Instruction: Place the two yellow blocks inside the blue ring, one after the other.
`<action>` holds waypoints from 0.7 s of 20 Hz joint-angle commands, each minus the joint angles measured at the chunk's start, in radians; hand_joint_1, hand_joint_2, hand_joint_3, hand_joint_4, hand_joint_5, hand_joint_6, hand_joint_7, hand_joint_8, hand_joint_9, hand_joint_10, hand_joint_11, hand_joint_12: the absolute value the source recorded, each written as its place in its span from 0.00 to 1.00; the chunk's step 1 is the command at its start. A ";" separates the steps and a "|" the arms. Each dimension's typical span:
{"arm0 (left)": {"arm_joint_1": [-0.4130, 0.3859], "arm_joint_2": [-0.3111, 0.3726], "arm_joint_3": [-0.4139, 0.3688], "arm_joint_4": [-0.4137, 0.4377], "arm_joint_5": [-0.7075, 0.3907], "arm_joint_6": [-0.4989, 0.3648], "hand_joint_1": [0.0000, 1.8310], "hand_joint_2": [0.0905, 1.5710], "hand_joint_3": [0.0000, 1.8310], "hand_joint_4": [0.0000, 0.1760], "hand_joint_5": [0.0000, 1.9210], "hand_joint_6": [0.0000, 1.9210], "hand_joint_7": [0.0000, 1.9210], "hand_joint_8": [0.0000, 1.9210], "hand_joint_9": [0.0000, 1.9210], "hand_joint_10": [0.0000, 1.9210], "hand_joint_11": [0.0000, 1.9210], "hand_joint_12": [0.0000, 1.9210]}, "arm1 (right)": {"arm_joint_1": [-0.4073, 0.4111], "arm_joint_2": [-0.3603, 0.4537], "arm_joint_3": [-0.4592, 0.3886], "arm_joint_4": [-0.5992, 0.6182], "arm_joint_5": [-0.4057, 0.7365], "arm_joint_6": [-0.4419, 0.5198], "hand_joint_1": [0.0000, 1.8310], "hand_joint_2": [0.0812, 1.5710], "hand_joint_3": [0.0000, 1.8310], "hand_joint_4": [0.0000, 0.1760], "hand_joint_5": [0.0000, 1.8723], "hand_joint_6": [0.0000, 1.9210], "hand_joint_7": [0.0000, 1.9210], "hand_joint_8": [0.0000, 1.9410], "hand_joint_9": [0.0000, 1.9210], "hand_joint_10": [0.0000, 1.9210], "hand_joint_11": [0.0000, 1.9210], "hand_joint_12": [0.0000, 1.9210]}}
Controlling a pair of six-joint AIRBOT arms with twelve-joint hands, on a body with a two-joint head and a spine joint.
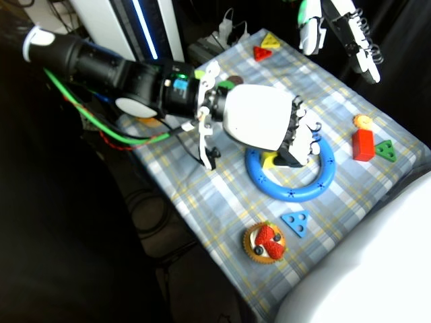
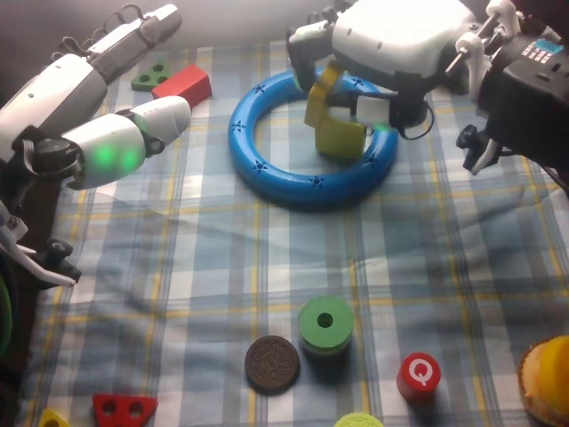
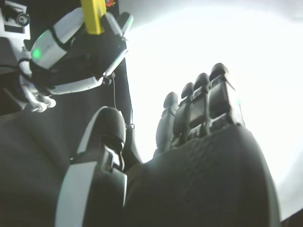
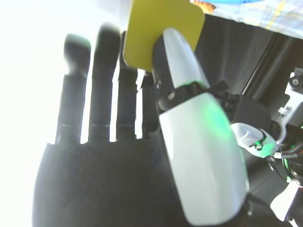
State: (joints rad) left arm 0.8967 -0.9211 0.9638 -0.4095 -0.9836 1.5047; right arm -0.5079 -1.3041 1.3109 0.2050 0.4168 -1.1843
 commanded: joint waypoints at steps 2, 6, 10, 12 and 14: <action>-0.007 -0.005 0.006 0.018 -0.128 -0.012 0.25 0.91 0.00 0.17 0.06 0.00 0.02 0.00 0.00 0.00 0.00 0.00 | 0.016 -0.001 0.003 -0.008 0.108 -0.001 0.38 0.77 0.00 0.24 0.00 0.01 0.09 0.02 0.06 0.22 0.00 0.60; -0.006 -0.005 0.004 0.017 -0.133 -0.017 0.25 0.91 0.00 0.21 0.06 0.00 0.02 0.00 0.00 0.00 0.00 0.00 | 0.020 0.023 -0.031 -0.008 0.122 0.009 0.32 0.78 0.00 0.29 0.00 0.00 0.02 0.00 0.04 0.04 0.00 0.35; -0.004 -0.002 -0.002 0.017 -0.144 -0.026 0.26 0.90 0.00 0.27 0.06 0.00 0.02 0.00 0.00 0.00 0.00 0.00 | 0.015 0.134 -0.134 -0.008 0.200 0.010 0.28 0.79 0.00 0.40 0.00 0.00 0.00 0.00 0.01 0.01 0.00 0.32; -0.001 -0.002 -0.005 0.017 -0.153 -0.032 0.26 0.91 0.00 0.22 0.05 0.00 0.02 0.00 0.00 0.00 0.00 0.00 | -0.012 0.198 -0.187 -0.008 0.256 0.010 0.27 0.79 0.00 0.36 0.00 0.00 0.00 0.00 0.00 0.00 0.00 0.38; 0.003 -0.001 -0.007 0.017 -0.164 -0.043 0.25 0.91 0.00 0.22 0.04 0.00 0.00 0.00 0.00 0.00 0.00 0.00 | -0.053 0.266 -0.246 -0.006 0.333 0.011 0.23 0.80 0.00 0.35 0.00 0.00 0.00 0.00 0.00 0.00 0.00 0.57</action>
State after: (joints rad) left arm 0.9051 -0.9211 0.9581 -0.4122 -1.0195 1.4696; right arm -0.5785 -1.0203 1.0595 0.2150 0.6182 -1.1782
